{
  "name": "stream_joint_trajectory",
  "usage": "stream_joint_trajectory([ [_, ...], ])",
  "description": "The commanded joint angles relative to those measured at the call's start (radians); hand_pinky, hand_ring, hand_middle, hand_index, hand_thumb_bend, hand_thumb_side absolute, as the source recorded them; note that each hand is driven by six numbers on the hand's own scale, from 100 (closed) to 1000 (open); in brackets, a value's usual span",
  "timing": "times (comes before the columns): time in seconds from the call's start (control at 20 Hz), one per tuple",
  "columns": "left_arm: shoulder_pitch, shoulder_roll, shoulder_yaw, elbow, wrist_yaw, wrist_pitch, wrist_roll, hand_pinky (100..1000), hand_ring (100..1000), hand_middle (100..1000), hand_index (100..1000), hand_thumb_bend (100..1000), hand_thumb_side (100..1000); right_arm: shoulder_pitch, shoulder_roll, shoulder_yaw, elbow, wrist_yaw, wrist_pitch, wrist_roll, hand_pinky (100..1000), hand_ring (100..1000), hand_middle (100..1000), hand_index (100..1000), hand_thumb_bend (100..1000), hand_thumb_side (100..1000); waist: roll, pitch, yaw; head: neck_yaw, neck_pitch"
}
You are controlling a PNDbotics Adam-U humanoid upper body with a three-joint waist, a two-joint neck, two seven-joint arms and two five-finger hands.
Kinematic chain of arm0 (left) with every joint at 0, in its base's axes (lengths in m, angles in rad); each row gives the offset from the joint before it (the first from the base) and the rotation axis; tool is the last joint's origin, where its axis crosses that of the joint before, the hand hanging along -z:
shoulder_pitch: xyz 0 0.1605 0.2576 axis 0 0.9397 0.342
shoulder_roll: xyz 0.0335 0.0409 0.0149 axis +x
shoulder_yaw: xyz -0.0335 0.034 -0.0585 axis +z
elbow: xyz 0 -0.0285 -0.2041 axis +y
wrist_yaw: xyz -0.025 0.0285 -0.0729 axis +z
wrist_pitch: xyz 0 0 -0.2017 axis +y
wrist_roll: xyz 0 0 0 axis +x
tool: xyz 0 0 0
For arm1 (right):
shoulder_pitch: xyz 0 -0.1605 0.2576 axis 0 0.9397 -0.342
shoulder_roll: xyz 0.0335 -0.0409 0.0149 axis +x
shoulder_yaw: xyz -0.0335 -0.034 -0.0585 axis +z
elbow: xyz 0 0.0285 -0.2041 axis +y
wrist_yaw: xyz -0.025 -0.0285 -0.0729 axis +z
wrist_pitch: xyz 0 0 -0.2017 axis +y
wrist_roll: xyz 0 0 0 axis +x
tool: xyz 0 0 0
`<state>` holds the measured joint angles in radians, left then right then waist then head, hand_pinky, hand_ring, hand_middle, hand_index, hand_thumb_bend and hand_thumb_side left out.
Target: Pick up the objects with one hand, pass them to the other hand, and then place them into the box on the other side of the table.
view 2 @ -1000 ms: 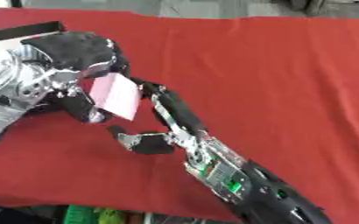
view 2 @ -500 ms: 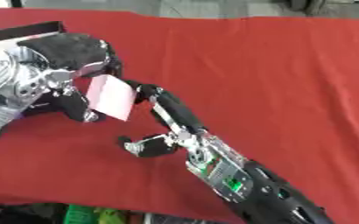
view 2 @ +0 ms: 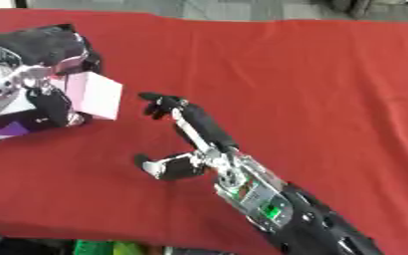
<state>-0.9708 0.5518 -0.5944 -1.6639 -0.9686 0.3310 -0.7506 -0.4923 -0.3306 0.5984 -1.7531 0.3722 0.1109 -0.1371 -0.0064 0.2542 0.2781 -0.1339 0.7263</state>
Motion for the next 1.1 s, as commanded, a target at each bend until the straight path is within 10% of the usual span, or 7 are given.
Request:
stream_joint_trajectory([
  [0.05, -0.001, 0.05, 0.043, -0.018, 0.006, 0.026, 0.013, 774, 704, 501, 390, 390, 110, -0.012, -0.014, -0.011, -0.025, -0.006, 0.003, -0.007, 936, 716, 684, 906, 432, 100, 0.002, -0.022, 0.001, 0.005, -0.011],
  [1.1, 0.034, 0.093, 0.266, 0.341, -0.008, 0.162, 0.295, 772, 660, 498, 381, 280, 100, -0.017, -0.02, -0.023, -0.054, -0.054, 0.003, -0.064, 917, 689, 660, 892, 359, 100, -0.014, -0.019, 0.002, 0.078, -0.032],
])
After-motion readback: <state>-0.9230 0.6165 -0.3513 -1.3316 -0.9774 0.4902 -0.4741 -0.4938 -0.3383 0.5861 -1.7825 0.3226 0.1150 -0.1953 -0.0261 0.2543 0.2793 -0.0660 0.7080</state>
